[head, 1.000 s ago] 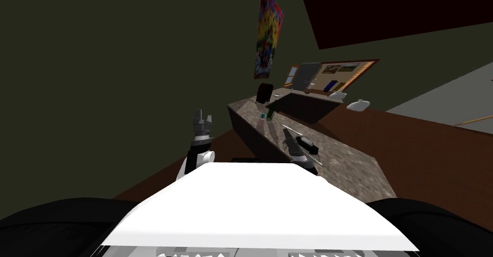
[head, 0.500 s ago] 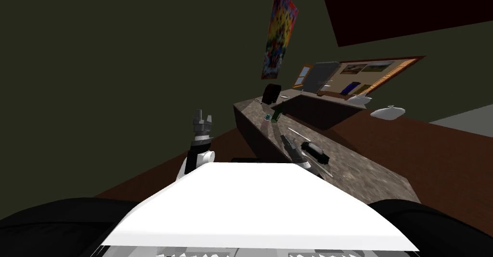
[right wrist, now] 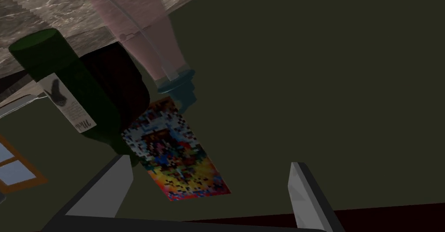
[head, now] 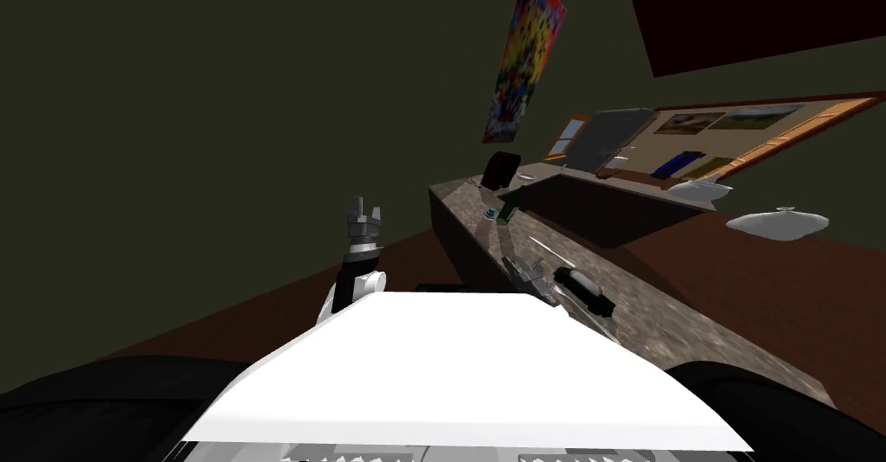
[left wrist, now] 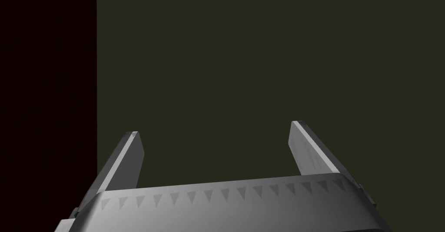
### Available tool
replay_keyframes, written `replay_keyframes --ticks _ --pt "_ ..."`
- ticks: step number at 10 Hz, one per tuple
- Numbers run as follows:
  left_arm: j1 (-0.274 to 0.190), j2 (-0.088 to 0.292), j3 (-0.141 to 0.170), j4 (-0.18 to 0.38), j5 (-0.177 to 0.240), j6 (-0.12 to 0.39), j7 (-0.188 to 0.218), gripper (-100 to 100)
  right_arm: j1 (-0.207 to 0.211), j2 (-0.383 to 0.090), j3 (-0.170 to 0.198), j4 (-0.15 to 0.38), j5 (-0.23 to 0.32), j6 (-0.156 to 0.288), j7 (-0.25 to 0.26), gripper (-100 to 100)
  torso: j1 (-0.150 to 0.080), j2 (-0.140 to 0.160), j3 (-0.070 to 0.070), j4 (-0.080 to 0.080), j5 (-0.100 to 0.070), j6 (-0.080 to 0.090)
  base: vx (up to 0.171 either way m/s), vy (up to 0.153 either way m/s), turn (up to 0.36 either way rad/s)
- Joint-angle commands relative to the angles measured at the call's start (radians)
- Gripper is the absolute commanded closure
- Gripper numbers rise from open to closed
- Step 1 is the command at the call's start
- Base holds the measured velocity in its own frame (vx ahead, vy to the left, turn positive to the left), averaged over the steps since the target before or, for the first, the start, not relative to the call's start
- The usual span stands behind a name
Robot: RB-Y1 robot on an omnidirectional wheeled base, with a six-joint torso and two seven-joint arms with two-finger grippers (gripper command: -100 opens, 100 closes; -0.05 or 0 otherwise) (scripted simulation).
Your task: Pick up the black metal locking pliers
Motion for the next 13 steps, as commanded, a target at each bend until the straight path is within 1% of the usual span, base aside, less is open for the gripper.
replay_keyframes --ticks 1,2,3,4,5,6,7,8,9,10,11,12,13 --pt "0.000 0.000 0.000 0.000 0.000 0.000 0.000 0 0.030 -0.011 -0.008 0.002 0.031 0.002 0.015 -100 0.000 0.000 0.000 0.000 0.000 0.000 -0.004 -0.016 0.124" --pt "0.000 0.000 0.000 0.000 0.000 0.000 0.000 0 0.071 -0.035 -0.023 0.003 0.069 0.010 0.040 -100 0.000 0.000 0.000 0.000 0.000 0.001 -0.004 -0.013 0.249" --pt "0.000 0.000 0.000 0.000 0.000 0.000 0.000 0 0.075 -0.035 -0.023 0.003 0.081 0.010 0.040 -100 0.000 0.000 0.000 0.000 0.000 0.000 -0.001 -0.019 0.131" --pt "0.000 0.000 0.000 0.000 0.000 0.000 0.000 0 0.111 -0.061 -0.040 0.003 0.120 0.019 0.064 -100 0.000 0.000 0.000 0.000 0.000 0.001 0.000 -0.018 0.246" --pt "0.000 0.000 0.000 0.000 0.000 0.000 0.000 0 0.118 -0.061 -0.040 0.003 0.133 0.019 0.064 -100 -0.001 0.000 0.000 0.000 0.000 0.000 -0.001 -0.022 0.117" --pt "0.000 0.000 0.000 0.000 0.000 0.000 0.000 0 0.158 -0.088 -0.057 0.005 0.169 0.030 0.090 -100 0.000 0.000 0.000 0.000 0.000 0.001 -0.003 -0.018 0.223" --pt "0.000 0.000 0.000 0.000 0.000 0.000 0.000 0 0.158 -0.088 -0.057 0.005 0.186 0.030 0.090 -100 -0.001 0.000 0.000 0.000 0.000 0.000 -0.002 -0.021 0.120" --pt "0.000 0.000 0.000 0.000 0.000 0.000 0.000 0 0.197 -0.116 -0.075 0.006 0.223 0.041 0.116 -100 0.000 0.000 0.000 0.000 0.000 0.001 -0.001 -0.019 0.174" --pt "0.000 0.000 0.000 0.000 0.000 0.000 0.000 0 0.197 -0.116 -0.075 0.006 0.240 0.041 0.116 -100 -0.001 -0.001 0.000 0.000 0.000 0.000 0.000 -0.021 0.100" --pt "0.000 0.000 0.000 0.000 0.000 0.000 0.000 0 0.232 -0.144 -0.093 0.008 0.279 0.052 0.141 -100 -0.001 -0.001 0.000 0.000 0.000 0.001 0.001 -0.022 0.236" --pt "0.000 0.000 0.000 0.000 0.000 0.000 0.000 0 0.232 -0.144 -0.093 0.008 0.295 0.052 0.141 -100 -0.001 -0.001 0.000 0.000 0.000 0.000 0.001 -0.026 0.103" --pt "0.000 0.000 0.000 0.000 0.000 0.000 0.000 0 0.265 -0.173 -0.112 0.011 0.331 0.065 0.168 -100 -0.001 -0.001 -0.001 0.000 0.000 0.001 0.000 -0.025 0.143" --pt "0.000 0.000 0.000 0.000 0.000 0.000 0.000 0 0.265 -0.173 -0.112 0.011 0.350 0.065 0.168 -100 -0.001 -0.001 0.000 0.000 0.000 0.001 0.002 -0.022 0.091"
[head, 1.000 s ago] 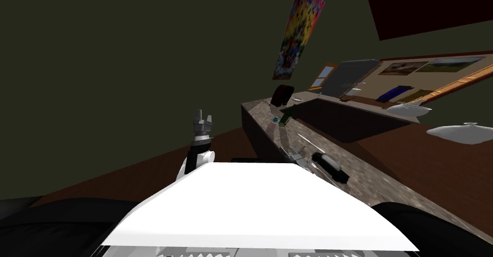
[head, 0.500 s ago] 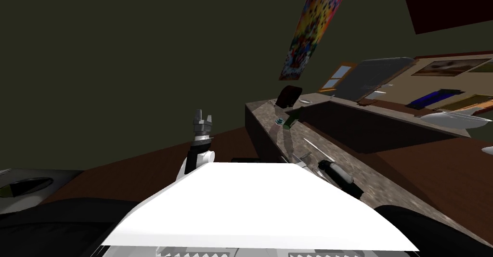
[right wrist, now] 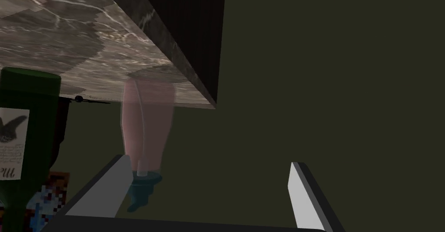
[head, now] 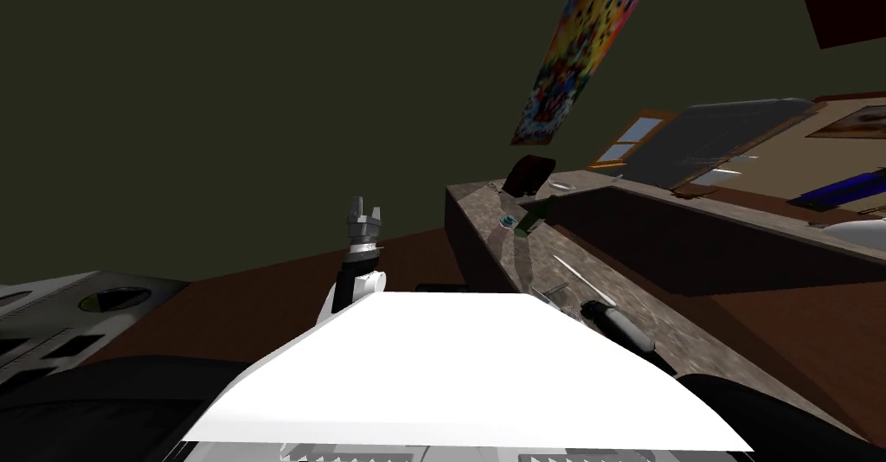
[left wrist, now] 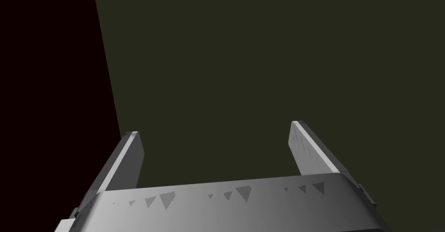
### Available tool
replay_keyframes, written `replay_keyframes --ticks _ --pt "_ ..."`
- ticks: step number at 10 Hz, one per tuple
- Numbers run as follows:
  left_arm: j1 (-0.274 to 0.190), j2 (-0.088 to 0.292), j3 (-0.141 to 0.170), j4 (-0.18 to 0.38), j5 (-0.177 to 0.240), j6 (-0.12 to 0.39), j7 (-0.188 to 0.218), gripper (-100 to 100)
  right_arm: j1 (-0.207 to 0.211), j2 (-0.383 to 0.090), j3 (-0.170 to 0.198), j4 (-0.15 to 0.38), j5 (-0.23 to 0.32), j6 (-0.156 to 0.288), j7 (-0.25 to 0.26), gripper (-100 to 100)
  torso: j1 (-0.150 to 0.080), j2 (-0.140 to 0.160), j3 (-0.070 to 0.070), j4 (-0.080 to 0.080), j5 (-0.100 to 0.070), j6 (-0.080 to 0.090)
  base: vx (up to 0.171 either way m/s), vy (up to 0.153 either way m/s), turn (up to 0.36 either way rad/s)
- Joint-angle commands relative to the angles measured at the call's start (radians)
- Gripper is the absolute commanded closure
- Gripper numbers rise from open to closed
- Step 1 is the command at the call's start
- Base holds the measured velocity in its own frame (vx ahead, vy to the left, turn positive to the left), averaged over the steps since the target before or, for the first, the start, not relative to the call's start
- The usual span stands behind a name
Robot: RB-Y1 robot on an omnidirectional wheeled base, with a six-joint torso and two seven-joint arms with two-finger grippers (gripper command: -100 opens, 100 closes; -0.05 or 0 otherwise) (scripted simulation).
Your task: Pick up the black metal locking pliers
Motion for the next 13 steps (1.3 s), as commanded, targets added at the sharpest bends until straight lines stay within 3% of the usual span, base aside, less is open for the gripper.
replay_keyframes --ticks 1,13 --pt "0.000 0.000 0.000 0.000 0.000 0.000 0.000 0 0.033 -0.039 -0.016 -0.006 0.050 0.029 0.024 -100 0.000 0.000 0.000 0.000 0.000 0.000 0.004 -0.020 0.177" --pt "0.000 0.000 0.000 0.000 0.000 0.000 0.000 0 0.166 -0.207 -0.132 0.016 0.379 0.113 0.170 -100 0.000 -0.001 0.000 0.000 0.000 0.000 0.003 -0.026 0.095"
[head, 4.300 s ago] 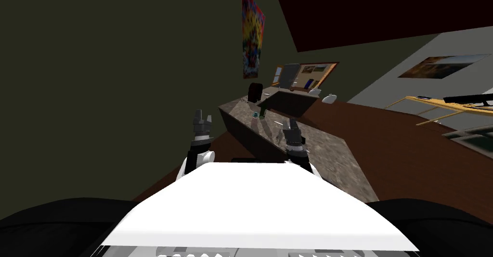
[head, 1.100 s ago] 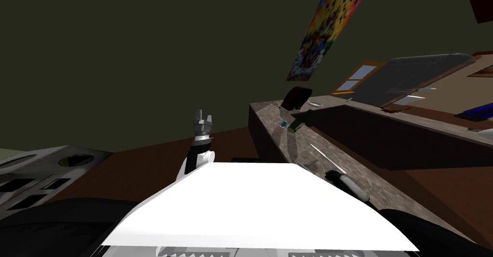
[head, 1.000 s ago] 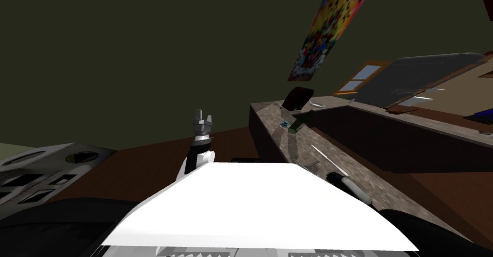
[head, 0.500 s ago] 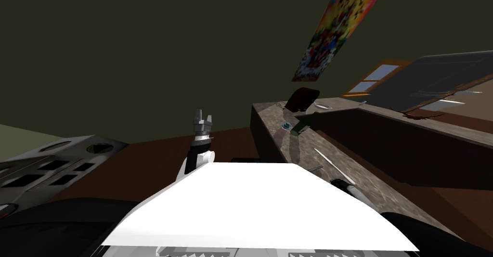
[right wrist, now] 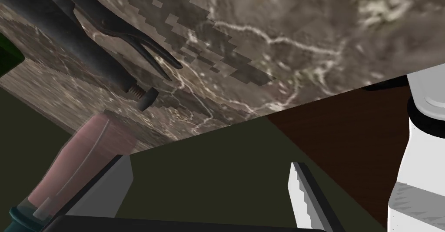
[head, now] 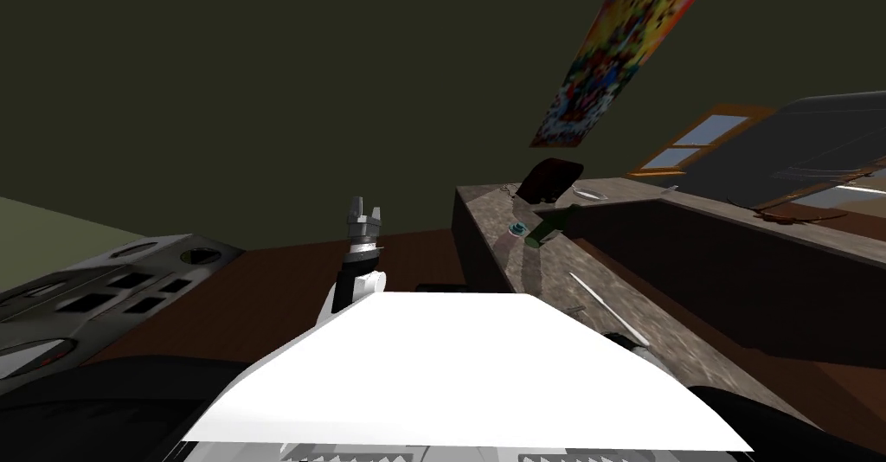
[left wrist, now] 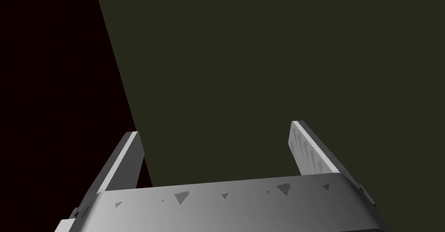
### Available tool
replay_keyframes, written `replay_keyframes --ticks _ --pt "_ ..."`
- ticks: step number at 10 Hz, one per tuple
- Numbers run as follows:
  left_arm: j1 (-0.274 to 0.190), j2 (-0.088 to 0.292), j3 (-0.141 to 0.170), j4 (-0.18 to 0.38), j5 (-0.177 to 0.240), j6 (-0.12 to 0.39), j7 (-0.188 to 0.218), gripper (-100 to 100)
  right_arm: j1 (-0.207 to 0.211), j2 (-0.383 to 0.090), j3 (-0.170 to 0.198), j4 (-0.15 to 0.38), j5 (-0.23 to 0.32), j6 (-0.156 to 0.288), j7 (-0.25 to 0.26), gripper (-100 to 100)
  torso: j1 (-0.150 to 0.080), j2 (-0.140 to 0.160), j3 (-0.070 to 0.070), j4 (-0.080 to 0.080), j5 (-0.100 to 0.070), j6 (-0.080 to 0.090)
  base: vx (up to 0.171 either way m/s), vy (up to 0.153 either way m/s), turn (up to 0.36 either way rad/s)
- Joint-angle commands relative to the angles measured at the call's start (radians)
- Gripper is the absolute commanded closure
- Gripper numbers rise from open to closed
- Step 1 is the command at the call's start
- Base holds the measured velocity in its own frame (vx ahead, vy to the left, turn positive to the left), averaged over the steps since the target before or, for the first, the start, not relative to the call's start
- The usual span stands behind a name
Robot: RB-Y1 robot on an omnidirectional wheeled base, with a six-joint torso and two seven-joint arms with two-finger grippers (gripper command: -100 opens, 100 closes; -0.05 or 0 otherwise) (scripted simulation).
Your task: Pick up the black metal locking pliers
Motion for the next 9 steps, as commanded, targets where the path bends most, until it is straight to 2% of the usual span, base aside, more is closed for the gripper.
replay_keyframes --ticks 1,3,4,6,7,9 --pt "0.000 0.000 0.000 0.000 0.000 0.000 0.000 0 0.007 -0.023 -0.009 -0.002 0.035 0.014 0.004 -100 0.000 0.000 0.000 0.000 0.000 0.000 0.003 -0.022 0.039" --pt "0.000 0.000 0.000 0.000 0.000 0.000 0.000 0 0.036 -0.077 -0.043 0.004 0.103 0.040 0.046 -100 0.000 0.000 0.000 0.000 0.000 0.000 0.003 -0.031 0.090" --pt "0.000 0.000 0.000 0.000 0.000 0.000 0.000 0 0.036 -0.077 -0.043 0.004 0.124 0.040 0.046 -100 -0.001 0.000 0.000 0.000 0.000 0.000 0.004 -0.032 0.046" --pt "0.000 0.000 0.000 0.000 0.000 0.000 0.000 0 0.059 -0.130 -0.073 0.009 0.193 0.063 0.081 -100 0.000 0.000 0.000 0.000 0.000 0.000 0.005 -0.031 0.073" --pt "0.000 0.000 0.000 0.000 0.000 0.000 0.000 0 0.059 -0.130 -0.073 0.009 0.202 0.063 0.081 -100 0.000 -0.001 0.000 0.000 0.000 0.000 0.001 -0.023 0.033" --pt "0.000 0.000 0.000 0.000 0.000 0.000 0.000 0 0.077 -0.180 -0.098 0.012 0.266 0.083 0.110 -100 0.000 0.000 0.000 0.000 0.000 0.000 0.004 -0.023 0.050"
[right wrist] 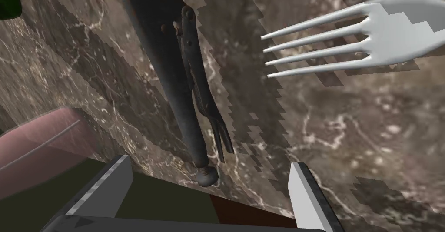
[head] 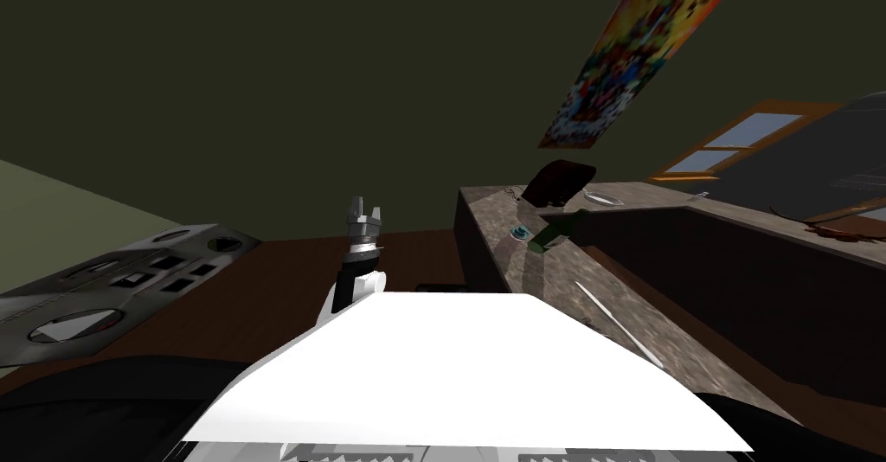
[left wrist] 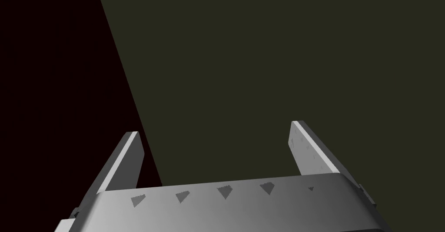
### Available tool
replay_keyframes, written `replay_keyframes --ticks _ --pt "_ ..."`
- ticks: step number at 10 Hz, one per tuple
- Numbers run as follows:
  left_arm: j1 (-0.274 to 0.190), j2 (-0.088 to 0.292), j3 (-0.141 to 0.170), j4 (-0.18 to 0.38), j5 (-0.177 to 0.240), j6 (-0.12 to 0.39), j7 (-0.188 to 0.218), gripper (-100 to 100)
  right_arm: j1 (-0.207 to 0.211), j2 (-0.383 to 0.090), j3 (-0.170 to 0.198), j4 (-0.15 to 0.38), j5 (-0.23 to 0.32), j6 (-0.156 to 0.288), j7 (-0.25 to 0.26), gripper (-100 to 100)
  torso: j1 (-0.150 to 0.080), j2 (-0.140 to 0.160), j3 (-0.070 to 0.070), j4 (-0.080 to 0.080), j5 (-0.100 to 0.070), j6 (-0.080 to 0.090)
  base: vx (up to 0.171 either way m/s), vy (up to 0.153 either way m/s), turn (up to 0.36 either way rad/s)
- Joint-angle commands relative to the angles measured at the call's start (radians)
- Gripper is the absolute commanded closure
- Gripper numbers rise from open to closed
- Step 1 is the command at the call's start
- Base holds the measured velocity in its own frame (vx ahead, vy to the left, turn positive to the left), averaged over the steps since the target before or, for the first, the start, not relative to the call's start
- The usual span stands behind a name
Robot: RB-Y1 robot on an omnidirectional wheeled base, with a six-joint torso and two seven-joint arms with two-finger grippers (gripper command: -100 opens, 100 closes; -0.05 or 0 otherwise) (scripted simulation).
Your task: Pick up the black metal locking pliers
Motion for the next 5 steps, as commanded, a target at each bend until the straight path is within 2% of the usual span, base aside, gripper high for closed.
replay_keyframes --ticks 1,4,5 --pt "0.000 0.000 0.000 0.000 0.000 0.000 0.000 0 0.012 -0.039 -0.023 0.003 0.041 0.012 0.021 -100 0.000 0.000 0.000 0.000 0.000 0.000 0.006 -0.027 0.070" --pt "0.000 0.000 0.000 0.000 0.000 0.000 0.000 0 0.029 -0.102 -0.047 0.005 0.104 0.031 0.049 -100 0.000 0.000 0.000 0.000 0.000 0.000 0.003 -0.024 0.039" --pt "0.000 0.000 0.000 0.000 0.000 0.000 0.000 0 0.025 -0.090 -0.041 0.004 0.094 0.028 0.037 -100 0.000 0.000 0.000 0.000 0.000 0.000 0.002 -0.009 0.012"
